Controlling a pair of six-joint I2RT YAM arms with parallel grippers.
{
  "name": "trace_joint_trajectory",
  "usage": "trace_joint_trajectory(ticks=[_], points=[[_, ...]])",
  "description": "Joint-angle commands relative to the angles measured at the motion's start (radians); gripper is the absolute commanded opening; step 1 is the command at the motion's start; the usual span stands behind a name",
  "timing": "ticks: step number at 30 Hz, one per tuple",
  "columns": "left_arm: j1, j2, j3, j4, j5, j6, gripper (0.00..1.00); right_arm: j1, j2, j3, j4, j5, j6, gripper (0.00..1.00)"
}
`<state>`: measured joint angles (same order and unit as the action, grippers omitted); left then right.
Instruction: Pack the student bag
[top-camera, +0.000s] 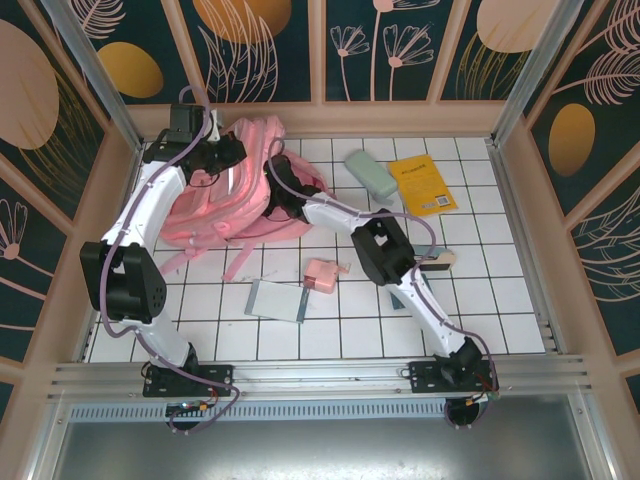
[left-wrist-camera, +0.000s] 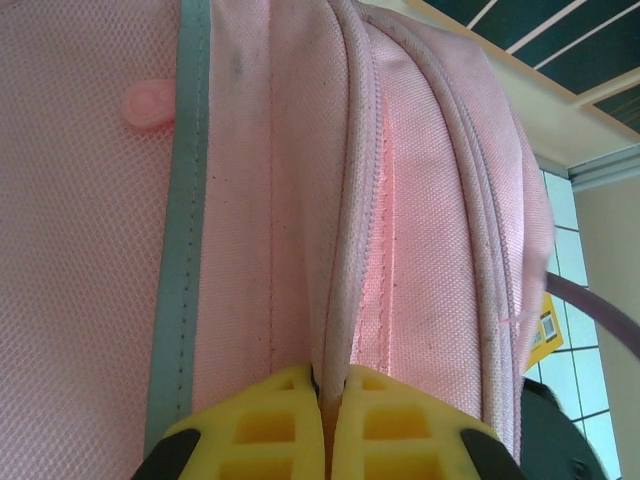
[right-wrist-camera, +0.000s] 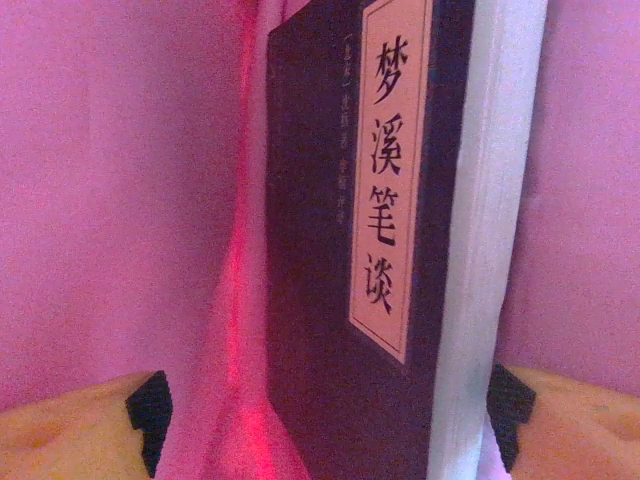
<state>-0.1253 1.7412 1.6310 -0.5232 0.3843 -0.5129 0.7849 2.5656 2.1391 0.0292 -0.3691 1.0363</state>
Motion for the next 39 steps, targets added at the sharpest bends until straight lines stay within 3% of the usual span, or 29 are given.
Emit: trace_joint_trajectory(ticks=[1,10,20,27,29,31,35,39], points=[[-0.007,0.017,0.064,0.042,-0.002,-0.025,0.0,-0.009,-0.099,-0.053,-0.145,0.061,-0.079,0.86],[-0.006,0.066,0.094,0.04,-0.006,-0.026,0.0,-0.025,-0.274,-0.277,-0.146,0.122,-0.104,0.86],[-0.007,0.103,0.028,0.031,-0.137,0.1,0.0,-0.105,-0.616,-0.66,-0.128,0.166,-0.212,0.87],[-0.007,0.119,-0.023,0.025,-0.231,0.154,0.0,-0.232,-0.794,-0.812,-0.236,0.181,-0.351,0.86],[-0.007,0.122,-0.026,0.024,-0.233,0.147,0.01,-0.311,-0.838,-0.864,-0.241,0.196,-0.371,0.86],[-0.007,0.121,-0.04,0.035,-0.213,0.125,0.06,-0.383,-0.875,-0.92,-0.232,0.215,-0.394,0.84],[-0.008,0.096,-0.087,0.09,-0.153,0.069,0.34,-0.526,-0.886,-0.959,-0.224,0.232,-0.423,0.81],[-0.008,0.057,-0.14,0.143,-0.087,0.005,0.4,-0.643,-0.858,-0.956,-0.214,0.267,-0.448,0.79]])
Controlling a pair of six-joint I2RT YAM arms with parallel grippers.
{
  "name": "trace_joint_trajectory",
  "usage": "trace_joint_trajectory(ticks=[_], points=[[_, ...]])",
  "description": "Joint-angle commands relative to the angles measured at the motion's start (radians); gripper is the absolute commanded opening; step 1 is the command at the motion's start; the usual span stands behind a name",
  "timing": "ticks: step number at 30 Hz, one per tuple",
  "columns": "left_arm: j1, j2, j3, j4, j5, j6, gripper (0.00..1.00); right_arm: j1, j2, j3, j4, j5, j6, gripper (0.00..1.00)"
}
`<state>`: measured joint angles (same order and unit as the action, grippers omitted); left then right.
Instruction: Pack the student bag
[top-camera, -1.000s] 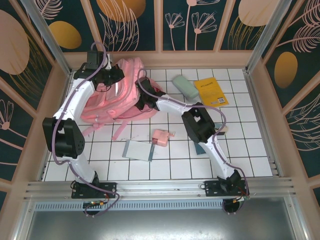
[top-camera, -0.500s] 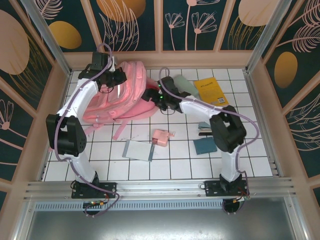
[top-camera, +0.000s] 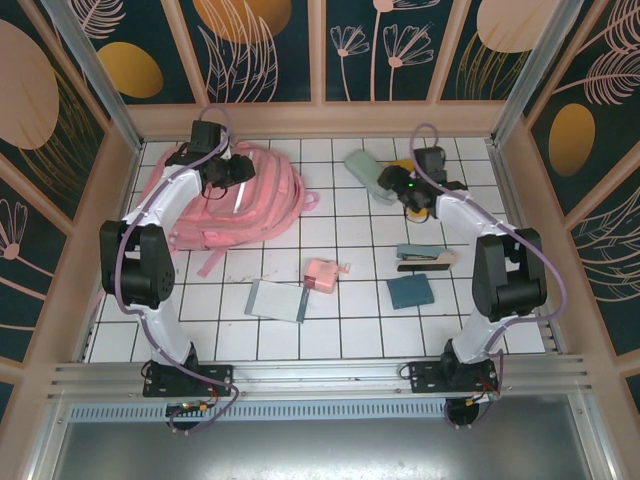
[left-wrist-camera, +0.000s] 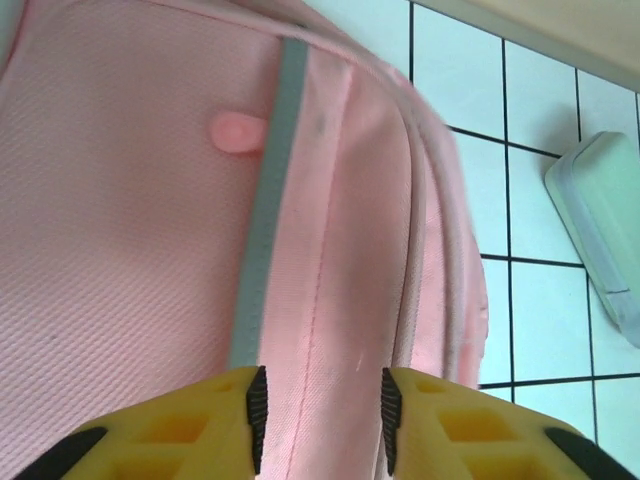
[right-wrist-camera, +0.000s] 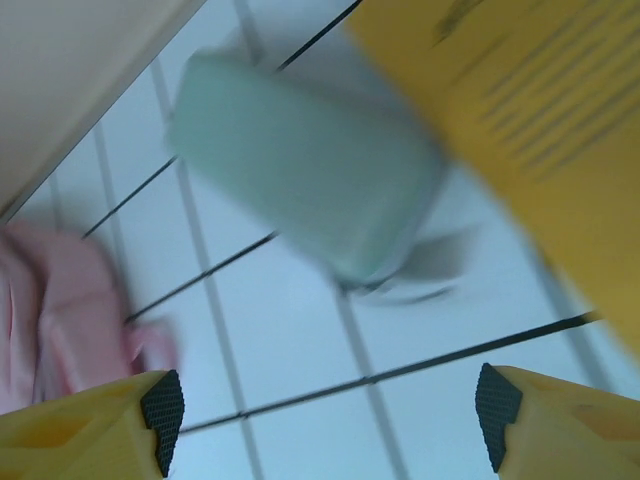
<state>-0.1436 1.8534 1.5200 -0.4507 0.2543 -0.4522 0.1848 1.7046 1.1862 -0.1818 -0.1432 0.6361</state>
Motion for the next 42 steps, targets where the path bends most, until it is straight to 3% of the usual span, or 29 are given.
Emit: trace_joint_trajectory(ticks=[1,9,16,32,42], points=[[0.01,-0.068,-0.05,0.091,0.064,-0.076,0.42,-0.07,0.015,0.004,-0.004,0.051,-0.052,0.79],[-0.054,-0.133,-0.141,0.201,0.126,-0.204,0.44,-0.21,0.231,0.188,-0.094,0.04,-0.125,0.71],[-0.133,-0.168,-0.131,0.183,0.057,-0.216,0.45,-0.233,0.424,0.355,-0.208,-0.005,-0.141,0.67],[-0.206,-0.049,-0.054,0.188,0.055,-0.216,0.47,0.044,0.387,0.179,-0.151,-0.106,0.024,0.65],[-0.274,0.055,0.021,0.221,0.101,-0.221,0.46,0.077,0.318,0.164,-0.187,-0.07,0.004,0.65]])
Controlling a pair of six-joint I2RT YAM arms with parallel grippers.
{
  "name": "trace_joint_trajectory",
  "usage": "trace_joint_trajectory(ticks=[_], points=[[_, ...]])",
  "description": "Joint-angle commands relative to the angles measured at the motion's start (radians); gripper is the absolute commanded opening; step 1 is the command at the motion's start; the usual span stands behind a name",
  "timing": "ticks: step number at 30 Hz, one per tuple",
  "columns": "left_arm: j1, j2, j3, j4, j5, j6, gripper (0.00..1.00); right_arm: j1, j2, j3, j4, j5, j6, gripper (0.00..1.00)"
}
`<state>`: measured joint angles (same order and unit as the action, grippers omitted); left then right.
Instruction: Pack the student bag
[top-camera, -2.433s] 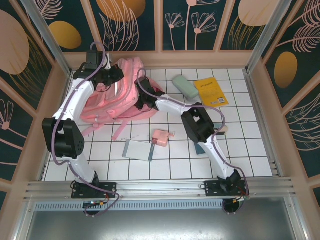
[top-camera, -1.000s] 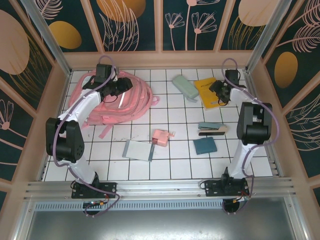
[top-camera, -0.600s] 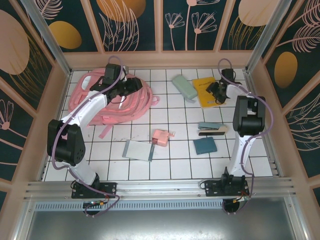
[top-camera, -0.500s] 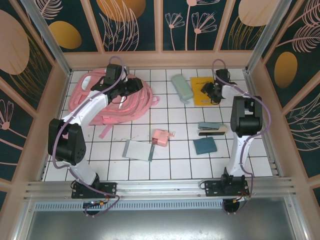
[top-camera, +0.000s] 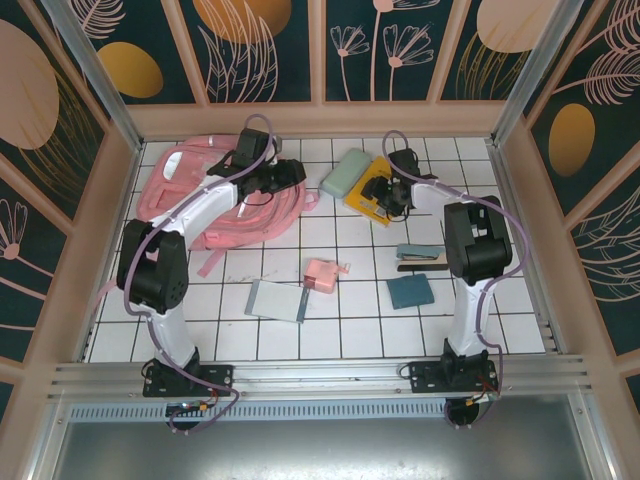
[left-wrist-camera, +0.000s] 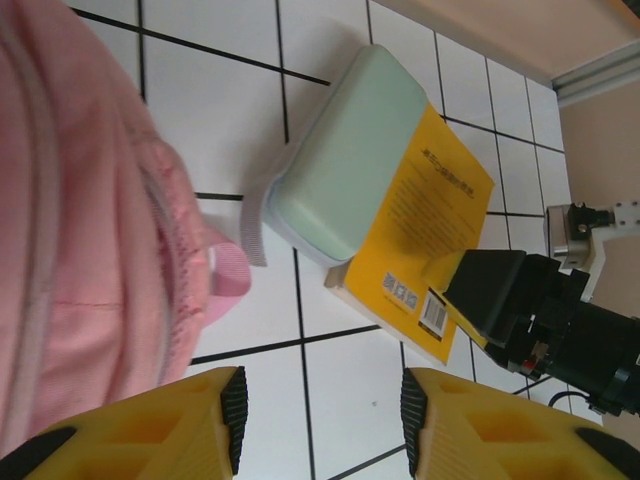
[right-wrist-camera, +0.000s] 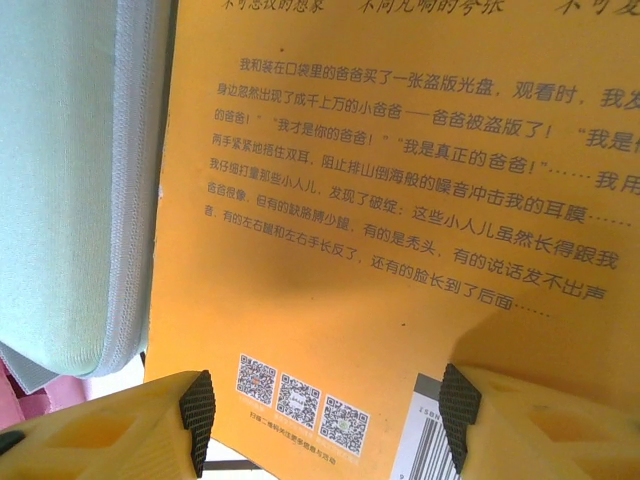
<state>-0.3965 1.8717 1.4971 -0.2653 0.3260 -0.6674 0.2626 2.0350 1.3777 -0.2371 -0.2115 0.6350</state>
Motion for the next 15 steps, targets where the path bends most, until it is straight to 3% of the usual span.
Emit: trace_joint_trajectory(ticks=[1,15], points=[[-0.029,0.047,0.055,0.034,0.03,-0.002,0.46,-0.004,-0.013,-0.029,-0.14,-0.005,0.002,0.65],[-0.159,0.256,0.232,0.053,0.036,-0.005,0.44,-0.02,-0.223,-0.277,-0.091,-0.022,-0.053,0.66]])
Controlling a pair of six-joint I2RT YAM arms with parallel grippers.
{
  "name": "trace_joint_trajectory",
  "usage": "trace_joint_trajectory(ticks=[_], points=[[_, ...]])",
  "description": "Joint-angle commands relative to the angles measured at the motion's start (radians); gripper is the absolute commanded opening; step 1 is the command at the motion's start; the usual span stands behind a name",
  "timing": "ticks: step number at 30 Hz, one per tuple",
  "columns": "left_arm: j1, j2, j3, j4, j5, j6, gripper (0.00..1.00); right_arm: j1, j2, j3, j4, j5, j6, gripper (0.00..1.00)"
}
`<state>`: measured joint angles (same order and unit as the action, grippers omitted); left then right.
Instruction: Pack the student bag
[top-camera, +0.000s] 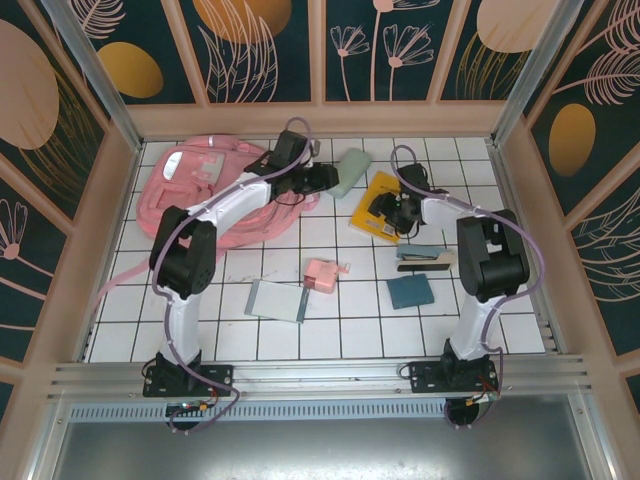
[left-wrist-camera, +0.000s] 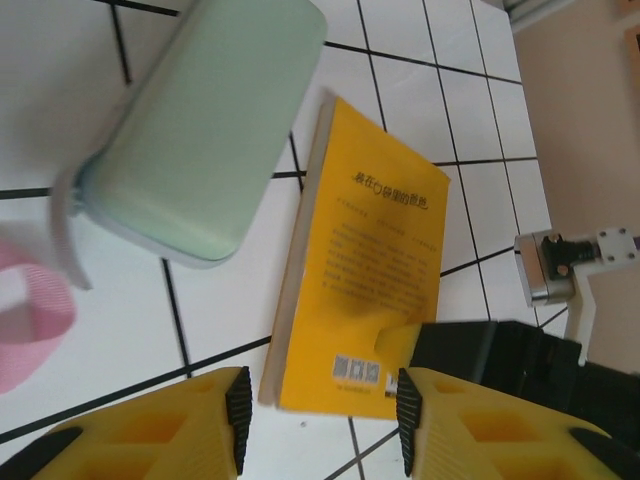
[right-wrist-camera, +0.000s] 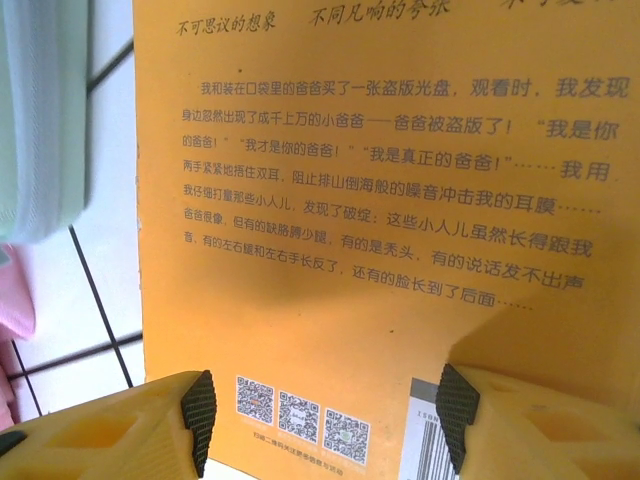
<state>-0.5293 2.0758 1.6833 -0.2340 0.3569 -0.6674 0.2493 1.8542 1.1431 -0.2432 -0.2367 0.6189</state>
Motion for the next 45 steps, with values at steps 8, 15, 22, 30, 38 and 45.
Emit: trace_joint_trajectory(ticks=[8,15,22,30,38,45], points=[[-0.098,0.22,0.191,-0.001,-0.004,0.022,0.43,-0.04,-0.181,-0.06,-0.064,0.11,-0.07,0.75],[-0.12,0.341,0.308,-0.049,-0.052,0.059,0.43,-0.132,-0.154,-0.125,0.023,0.061,-0.095,0.74],[-0.122,0.402,0.314,-0.064,-0.069,0.068,0.4,-0.142,-0.051,-0.105,0.06,0.05,-0.095,0.72],[-0.133,0.413,0.262,-0.03,-0.007,0.034,0.27,-0.106,0.001,-0.083,0.131,-0.083,-0.072,0.67],[-0.136,0.394,0.225,0.042,0.086,-0.014,0.2,-0.058,-0.019,-0.067,0.267,-0.307,0.001,0.66],[-0.136,0.372,0.207,0.055,0.11,-0.021,0.19,-0.134,-0.129,-0.184,0.537,-0.483,0.152,0.62]])
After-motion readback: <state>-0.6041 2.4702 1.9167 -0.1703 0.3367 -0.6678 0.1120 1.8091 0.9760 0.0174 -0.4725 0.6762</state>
